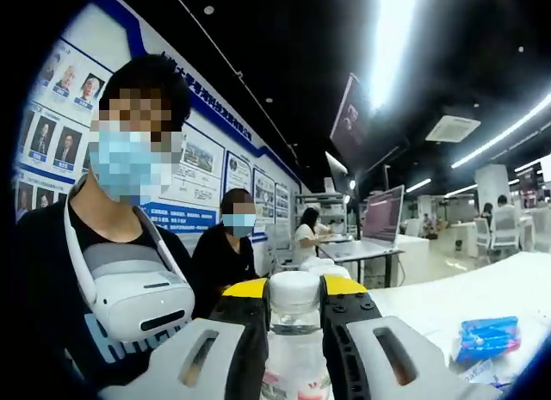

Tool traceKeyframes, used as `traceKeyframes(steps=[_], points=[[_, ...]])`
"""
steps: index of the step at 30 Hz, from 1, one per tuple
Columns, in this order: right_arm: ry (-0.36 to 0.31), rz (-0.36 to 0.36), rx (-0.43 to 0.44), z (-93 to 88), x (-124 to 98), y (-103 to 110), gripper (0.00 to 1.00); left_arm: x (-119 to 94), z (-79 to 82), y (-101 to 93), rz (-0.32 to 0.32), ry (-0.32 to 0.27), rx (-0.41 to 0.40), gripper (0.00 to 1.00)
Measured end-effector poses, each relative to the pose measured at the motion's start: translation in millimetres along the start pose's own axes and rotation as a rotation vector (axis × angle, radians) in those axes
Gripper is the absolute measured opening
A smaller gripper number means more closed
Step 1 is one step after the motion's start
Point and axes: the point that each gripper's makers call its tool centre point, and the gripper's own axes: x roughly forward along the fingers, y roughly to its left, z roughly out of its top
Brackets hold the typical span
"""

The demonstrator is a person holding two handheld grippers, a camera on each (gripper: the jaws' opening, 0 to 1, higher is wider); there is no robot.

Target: Arrange the tabletop items into an orderly group along one side of the table until the central work area is clear of visible clutter.

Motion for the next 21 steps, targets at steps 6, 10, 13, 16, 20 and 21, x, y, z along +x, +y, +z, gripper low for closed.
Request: traceKeyframes(steps=[6, 10, 13, 16, 20, 21], points=[[-0.02, 0.033, 0.013, 0.1, 0.3, 4.3, 0.17, 5.5, 1.0, -6.0, -0.019, -0.011, 0.0, 0.39], [-0.049, 0.067, 0.03, 0.8, 1.1, 8.5, 0.17, 10.6, 1.7, -9.5, -0.037, -0.027, 0.006, 0.39], [-0.054, 0.096, 0.034, 0.0, 2.6, 12.7, 0.17, 13.5, 2.4, -13.7, -0.065, -0.046, -0.003, 0.39], [-0.057, 0.116, 0.034, -0.7, 3.5, 15.7, 0.17, 14.9, 2.8, -16.1, -0.08, -0.056, -0.005, 0.39], [-0.071, 0.157, 0.015, 2.2, 0.7, 19.6, 0.17, 16.5, 4.9, -18.2, -0.088, -0.069, -0.004, 0.38], [-0.074, 0.163, 0.013, 2.7, 0.6, 20.7, 0.17, 17.2, 5.9, -19.3, -0.092, -0.075, -0.011, 0.38]])
